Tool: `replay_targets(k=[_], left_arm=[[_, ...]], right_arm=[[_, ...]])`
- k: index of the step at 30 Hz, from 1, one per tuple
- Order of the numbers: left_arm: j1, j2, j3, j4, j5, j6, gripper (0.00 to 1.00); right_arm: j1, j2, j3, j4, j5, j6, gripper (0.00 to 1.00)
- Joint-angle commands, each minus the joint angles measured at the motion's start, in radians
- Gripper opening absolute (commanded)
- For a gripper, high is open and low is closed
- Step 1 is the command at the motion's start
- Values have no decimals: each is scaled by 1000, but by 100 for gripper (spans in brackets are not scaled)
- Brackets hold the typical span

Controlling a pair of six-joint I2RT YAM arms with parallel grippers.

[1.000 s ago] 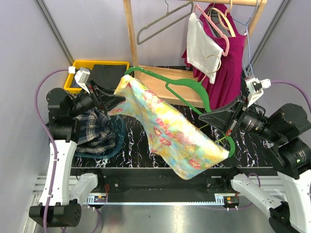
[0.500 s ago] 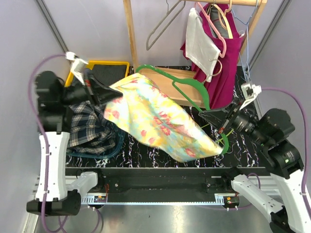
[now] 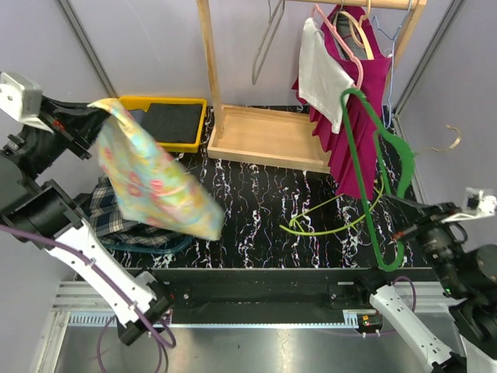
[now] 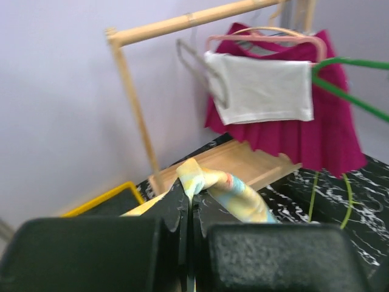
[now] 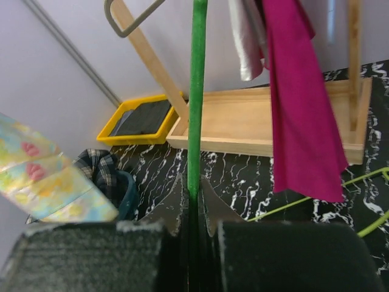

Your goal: Remove the skirt from the hanger

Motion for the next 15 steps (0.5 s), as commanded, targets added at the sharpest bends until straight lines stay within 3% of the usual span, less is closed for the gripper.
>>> replay_targets(k=[1,6,7,10,13,15], left_arm=[[97,67,-56,54,-21,-8,0],[102,2,-59,-79,-130,253,0],[100,-15,-62,-87,-153,286,0],[102,-35,-102,-182,-187,394,0],[100,-48,-189,-306,-202,532,0],[100,-58,-263,-427,-201,672,0]], right_arm=[[1,-40,67,-163,104,26,0],[1,-62,103,-352,232,156,0],[-1,-43,122,-406,374,195,0],[-2,15,197,-601,556,365,0],[-12,47,132,-600,647,447,0],[-12,57,70,-506,654,465,0]])
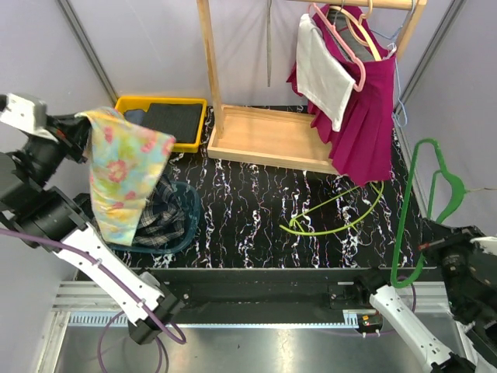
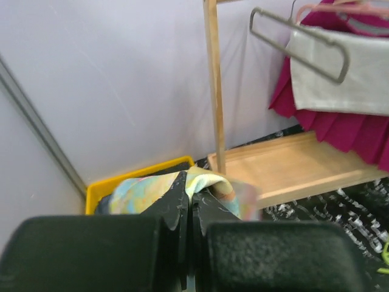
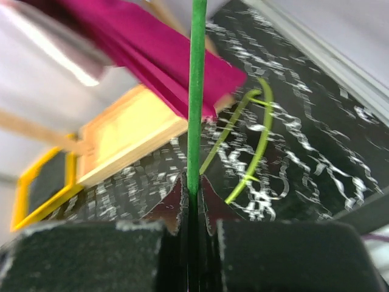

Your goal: Remove the skirt from the hanger

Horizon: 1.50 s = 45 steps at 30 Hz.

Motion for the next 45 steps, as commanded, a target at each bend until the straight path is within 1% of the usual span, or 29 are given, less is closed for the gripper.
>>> replay_targets(k=[1,2,3,5,6,8,9,12,17,20,22,23,24,26,27,29,30,31,34,36,37,38,39,40,41,42,43,44,45], left_arm=[[1,-31,-142,-238,-51,348,0],[1,-41,-167,-346,-57,408,0],[1,-51,-194,-399,-62,550,0],[-1,-94,-277,-552,-100,692,0],[1,-110,-308,-594,-121,827,0],[1,-139,-387,-673,-173,911,0],[1,-142,-410,-700,-184,1004,0],[1,-121,-481,-743,-212,1097,0],[-16,-47,-549,-742,-232,1148,0],[-28,-13,-584,-700,-235,1134,0],[-57,-12,-648,-679,-264,1149,0],[-98,-15,-673,-650,-311,1151,13],[-115,-21,-699,-639,-333,1157,24],[-157,-21,-753,-620,-379,1160,38],[-166,-19,-762,-620,-385,1151,45],[-178,-15,-764,-620,-396,1127,54],[-182,-13,-759,-620,-397,1098,60],[-185,-13,-735,-629,-396,1079,62],[-194,-16,-644,-672,-359,1018,66],[-198,-18,-586,-688,-318,938,68],[-201,-16,-519,-700,-301,910,70],[-200,-15,-482,-700,-269,837,72],[-200,-9,-402,-700,-253,799,76],[-200,-4,-359,-700,-237,762,90],[-201,2,-318,-700,-203,695,99],[-200,17,-235,-700,-191,662,99],[-200,27,-193,-680,-180,622,99],[-200,36,-153,-666,-171,541,99],[-200,54,-73,-651,-167,506,99]], right_arm=[[-6,74,-157,19,164,146,0],[-6,77,-194,68,157,146,0],[-7,89,-231,147,147,155,0],[-6,112,-326,225,127,174,1],[-6,136,-358,304,123,175,1],[-6,158,-447,389,112,172,1],[-6,187,-473,473,107,169,1],[-6,261,-547,602,126,165,1],[-6,351,-590,752,170,169,2],[-6,393,-606,802,184,191,4],[-6,417,-621,806,172,212,11],[-6,423,-627,809,163,229,17],[-6,434,-633,811,152,234,28],[-7,443,-641,811,98,237,33],[-6,442,-641,805,83,238,37],[-6,433,-639,783,48,257,41],[-6,416,-639,762,35,260,44],[-6,407,-635,747,16,263,49],[-6,371,-610,664,-35,278,52],[-4,345,-593,580,-63,293,55],[-6,335,-575,558,-98,293,56],[-6,324,-563,518,-118,289,57],[-6,304,-547,504,-138,283,57],[-4,296,-506,501,-184,269,57],[-4,292,-480,507,-205,234,57],[-6,293,-414,518,-237,211,57],[-4,299,-371,530,-253,185,57],[-6,313,-328,567,-265,124,57],[-6,343,-237,588,-294,91,57]])
